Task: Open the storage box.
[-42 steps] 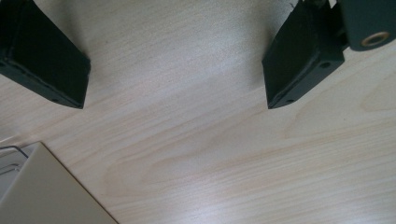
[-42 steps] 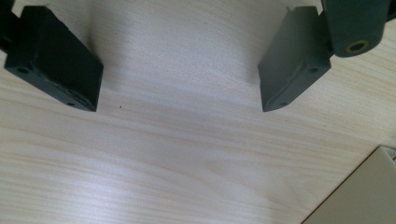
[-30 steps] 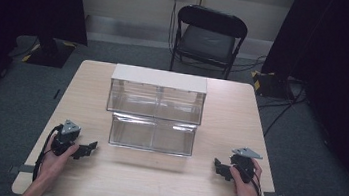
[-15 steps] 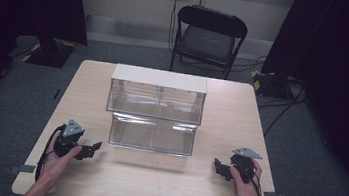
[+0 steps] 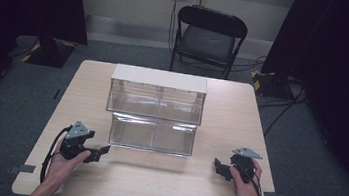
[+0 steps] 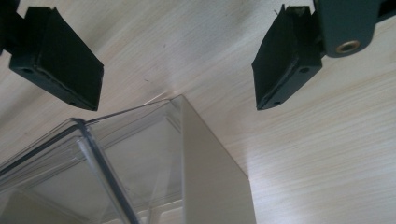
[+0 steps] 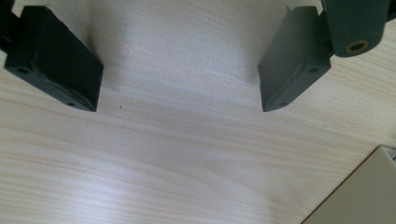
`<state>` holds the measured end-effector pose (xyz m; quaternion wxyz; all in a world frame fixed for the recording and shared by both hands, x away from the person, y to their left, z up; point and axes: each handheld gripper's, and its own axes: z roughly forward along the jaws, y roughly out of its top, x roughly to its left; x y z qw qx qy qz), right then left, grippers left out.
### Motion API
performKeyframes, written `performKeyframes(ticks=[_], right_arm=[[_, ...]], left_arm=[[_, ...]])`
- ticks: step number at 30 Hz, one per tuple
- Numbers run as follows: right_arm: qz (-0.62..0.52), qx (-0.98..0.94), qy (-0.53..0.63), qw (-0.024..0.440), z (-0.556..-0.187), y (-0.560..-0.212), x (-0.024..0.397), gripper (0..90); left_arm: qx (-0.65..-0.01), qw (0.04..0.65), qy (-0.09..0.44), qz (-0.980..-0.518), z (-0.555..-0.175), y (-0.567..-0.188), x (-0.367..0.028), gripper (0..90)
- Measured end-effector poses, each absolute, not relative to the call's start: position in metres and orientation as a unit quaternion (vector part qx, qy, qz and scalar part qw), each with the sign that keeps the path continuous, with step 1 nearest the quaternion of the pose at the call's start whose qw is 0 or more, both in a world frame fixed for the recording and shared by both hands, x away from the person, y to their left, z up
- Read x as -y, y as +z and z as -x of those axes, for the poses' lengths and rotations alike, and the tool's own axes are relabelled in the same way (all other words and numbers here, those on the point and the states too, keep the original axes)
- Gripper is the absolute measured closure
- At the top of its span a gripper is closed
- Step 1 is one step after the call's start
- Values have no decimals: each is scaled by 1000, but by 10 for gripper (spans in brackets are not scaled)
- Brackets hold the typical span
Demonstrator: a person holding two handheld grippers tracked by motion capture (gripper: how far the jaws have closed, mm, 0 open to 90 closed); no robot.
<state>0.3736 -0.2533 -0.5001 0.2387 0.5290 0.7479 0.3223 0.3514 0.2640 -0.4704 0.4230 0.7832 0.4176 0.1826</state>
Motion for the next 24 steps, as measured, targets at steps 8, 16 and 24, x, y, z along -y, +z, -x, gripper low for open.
performKeyframes(ticks=[8, 16, 24], right_arm=[[-528, -748, 323, 238, -374, -500, 253, 130], [-529, -748, 323, 238, -374, -500, 253, 130], [-529, -748, 323, 237, -374, -500, 253, 130]], left_arm=[[-405, 422, 182, -791, -353, -472, -255, 159], [-398, 424, 185, -792, -354, -472, -248, 161], [-394, 427, 187, -792, -358, -471, -243, 163]])
